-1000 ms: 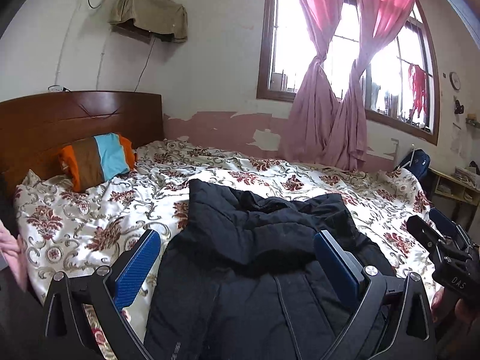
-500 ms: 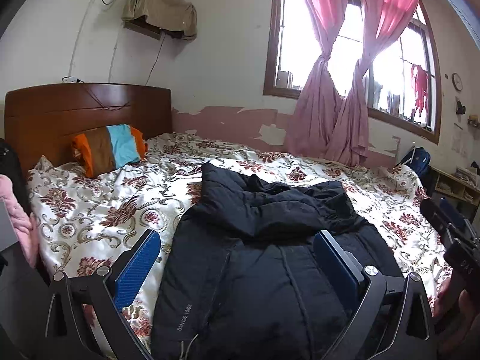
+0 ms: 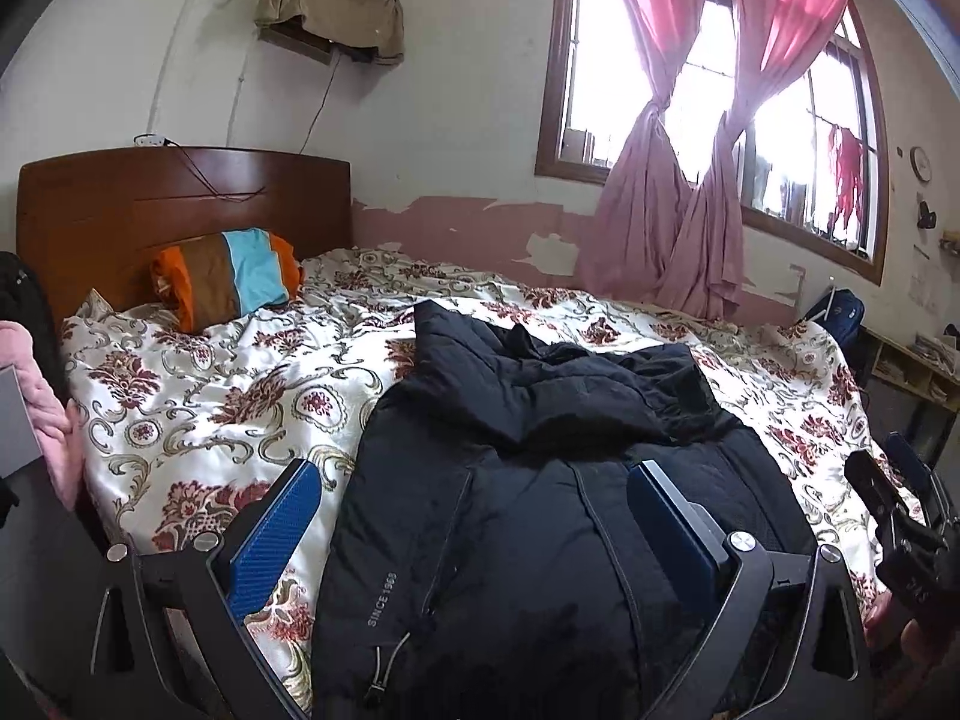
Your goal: Fold large clothes
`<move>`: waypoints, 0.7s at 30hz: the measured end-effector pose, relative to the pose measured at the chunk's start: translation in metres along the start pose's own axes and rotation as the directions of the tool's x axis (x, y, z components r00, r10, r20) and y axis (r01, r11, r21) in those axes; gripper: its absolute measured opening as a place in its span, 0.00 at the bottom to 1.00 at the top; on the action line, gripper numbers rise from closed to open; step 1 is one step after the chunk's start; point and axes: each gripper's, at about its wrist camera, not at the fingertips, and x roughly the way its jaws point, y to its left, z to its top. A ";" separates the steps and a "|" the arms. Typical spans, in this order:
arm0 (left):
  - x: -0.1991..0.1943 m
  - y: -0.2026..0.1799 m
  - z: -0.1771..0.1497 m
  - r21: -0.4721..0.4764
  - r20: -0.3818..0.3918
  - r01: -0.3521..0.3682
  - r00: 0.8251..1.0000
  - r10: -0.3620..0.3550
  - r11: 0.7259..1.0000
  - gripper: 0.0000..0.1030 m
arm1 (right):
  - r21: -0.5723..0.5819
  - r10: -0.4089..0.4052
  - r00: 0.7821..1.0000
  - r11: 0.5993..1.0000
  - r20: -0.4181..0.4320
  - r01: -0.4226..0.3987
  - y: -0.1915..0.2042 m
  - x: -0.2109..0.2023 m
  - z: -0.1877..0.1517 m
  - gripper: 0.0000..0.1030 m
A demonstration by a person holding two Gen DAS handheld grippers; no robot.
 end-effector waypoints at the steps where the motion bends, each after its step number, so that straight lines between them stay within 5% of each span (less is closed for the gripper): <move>1: 0.000 0.000 -0.002 0.002 -0.005 0.003 1.000 -0.003 1.000 1.00 | 0.005 -0.001 1.000 1.000 -0.003 0.001 -0.002 -0.002 -0.002 0.98; 14: -0.017 -0.003 -0.046 0.051 -0.038 0.059 0.998 -0.057 0.997 1.00 | 0.064 -0.031 0.991 0.997 -0.128 0.040 -0.025 -0.028 -0.036 0.98; 21: -0.026 0.000 -0.076 0.093 -0.074 0.103 0.993 -0.097 0.990 1.00 | 0.060 -0.041 0.968 0.997 -0.249 0.057 -0.037 -0.048 -0.055 0.98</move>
